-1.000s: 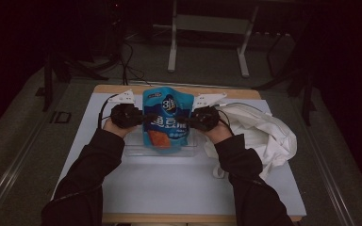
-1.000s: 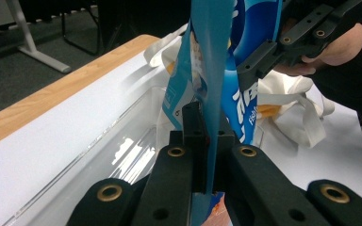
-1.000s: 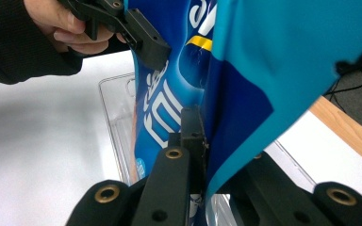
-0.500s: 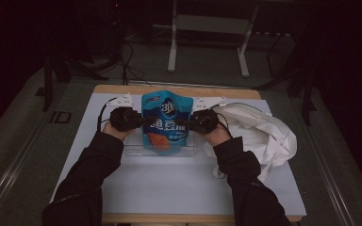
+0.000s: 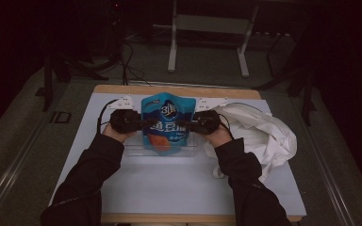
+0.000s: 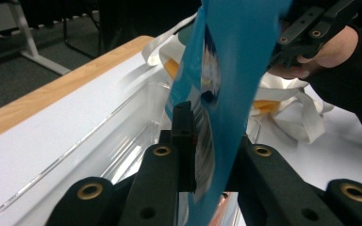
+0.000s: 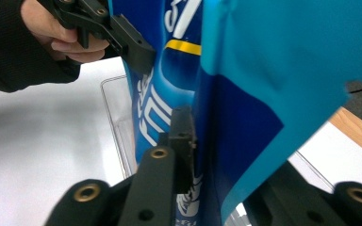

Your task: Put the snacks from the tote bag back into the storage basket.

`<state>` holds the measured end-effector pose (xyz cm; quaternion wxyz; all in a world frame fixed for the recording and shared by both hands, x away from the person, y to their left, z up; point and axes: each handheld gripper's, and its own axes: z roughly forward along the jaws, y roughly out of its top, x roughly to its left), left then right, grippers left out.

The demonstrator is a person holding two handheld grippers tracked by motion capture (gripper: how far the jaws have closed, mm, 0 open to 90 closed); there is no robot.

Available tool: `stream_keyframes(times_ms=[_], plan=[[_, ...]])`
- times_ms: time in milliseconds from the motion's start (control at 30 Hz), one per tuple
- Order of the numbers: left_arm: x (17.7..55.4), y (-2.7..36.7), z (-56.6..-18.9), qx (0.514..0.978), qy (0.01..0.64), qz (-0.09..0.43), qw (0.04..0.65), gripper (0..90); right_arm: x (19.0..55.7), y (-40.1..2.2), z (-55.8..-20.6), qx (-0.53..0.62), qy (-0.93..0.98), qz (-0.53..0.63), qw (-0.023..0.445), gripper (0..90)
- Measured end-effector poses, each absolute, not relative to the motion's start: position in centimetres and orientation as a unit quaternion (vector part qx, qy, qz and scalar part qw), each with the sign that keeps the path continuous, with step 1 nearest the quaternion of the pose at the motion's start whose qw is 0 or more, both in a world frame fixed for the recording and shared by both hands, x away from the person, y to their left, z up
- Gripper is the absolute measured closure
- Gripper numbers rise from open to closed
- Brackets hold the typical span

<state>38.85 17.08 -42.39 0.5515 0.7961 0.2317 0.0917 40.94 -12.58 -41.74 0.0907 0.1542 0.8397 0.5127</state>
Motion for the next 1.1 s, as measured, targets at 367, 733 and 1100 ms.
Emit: stream_keyframes(times_ms=[367,733,1100], plan=[[38.2,16.9,-41.9,0.797,0.243,0.120,0.540,54.9,40.9,-13.3,-41.3,0.162,0.836,0.512,0.111,46.5],[37.9,16.7,-42.3,0.803,0.254,0.106,0.529,11.7,40.7,-14.0,-41.1,0.171,0.832,0.515,0.117,14.0],[36.7,16.9,-42.7,0.786,0.305,0.142,0.519,6.0,40.4,-15.1,-41.0,0.184,0.827,0.510,0.146,13.9]])
